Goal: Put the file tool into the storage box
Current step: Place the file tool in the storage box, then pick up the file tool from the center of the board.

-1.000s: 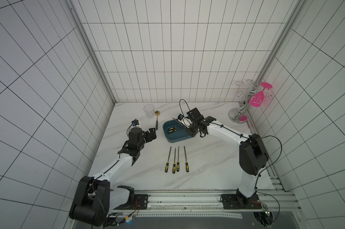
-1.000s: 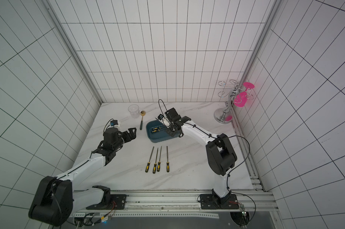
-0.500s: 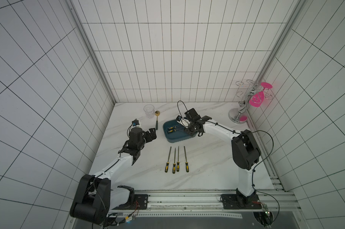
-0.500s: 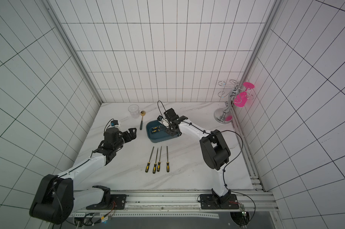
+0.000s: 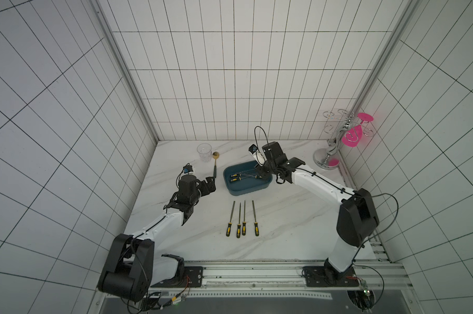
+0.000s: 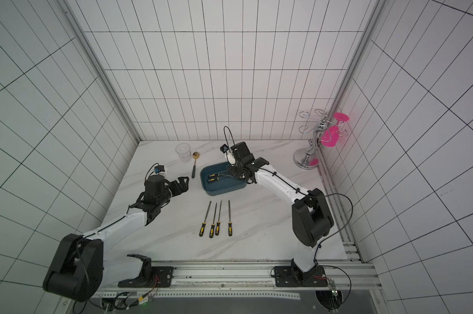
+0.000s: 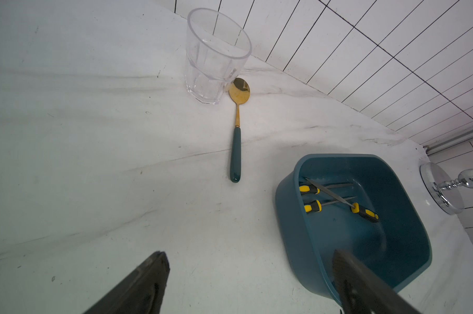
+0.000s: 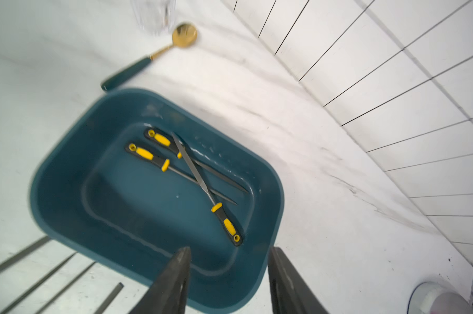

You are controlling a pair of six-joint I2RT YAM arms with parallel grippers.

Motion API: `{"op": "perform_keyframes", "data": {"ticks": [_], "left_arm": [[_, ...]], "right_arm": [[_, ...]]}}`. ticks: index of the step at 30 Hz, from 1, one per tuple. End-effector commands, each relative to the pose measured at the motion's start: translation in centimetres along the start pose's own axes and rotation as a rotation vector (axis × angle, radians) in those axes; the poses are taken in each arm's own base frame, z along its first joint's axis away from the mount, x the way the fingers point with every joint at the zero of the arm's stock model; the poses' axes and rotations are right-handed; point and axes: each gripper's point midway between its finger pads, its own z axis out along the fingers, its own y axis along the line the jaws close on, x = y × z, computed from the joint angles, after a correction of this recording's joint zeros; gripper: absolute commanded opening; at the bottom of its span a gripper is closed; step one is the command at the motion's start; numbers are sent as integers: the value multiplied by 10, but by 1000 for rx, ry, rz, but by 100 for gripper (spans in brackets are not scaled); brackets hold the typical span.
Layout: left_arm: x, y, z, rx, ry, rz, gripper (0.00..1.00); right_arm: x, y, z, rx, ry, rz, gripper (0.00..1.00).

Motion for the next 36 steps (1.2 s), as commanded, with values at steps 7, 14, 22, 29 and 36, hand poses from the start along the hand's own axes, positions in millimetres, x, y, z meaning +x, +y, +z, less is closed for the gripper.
{"op": "perform_keyframes", "data": {"ticks": [7,14,22,29,36], "left_arm": [[8,-34,10,48,28,128,98],[10,-38,11,64,33,118,98],[14,-57,5,172,41,130,98],[14,-66,1,224,28,142,98],[18,-74,-1,252,31,159,98]], "right_arm": [[14,18,-61,-155,-224,321,47],[49,32,-72,-193,-235,398,63],[93,34,-92,-155,-245,473,95],[126,47,-116,-185,-279,507,99],[161,40,-134,-105,-245,537,100]]}}
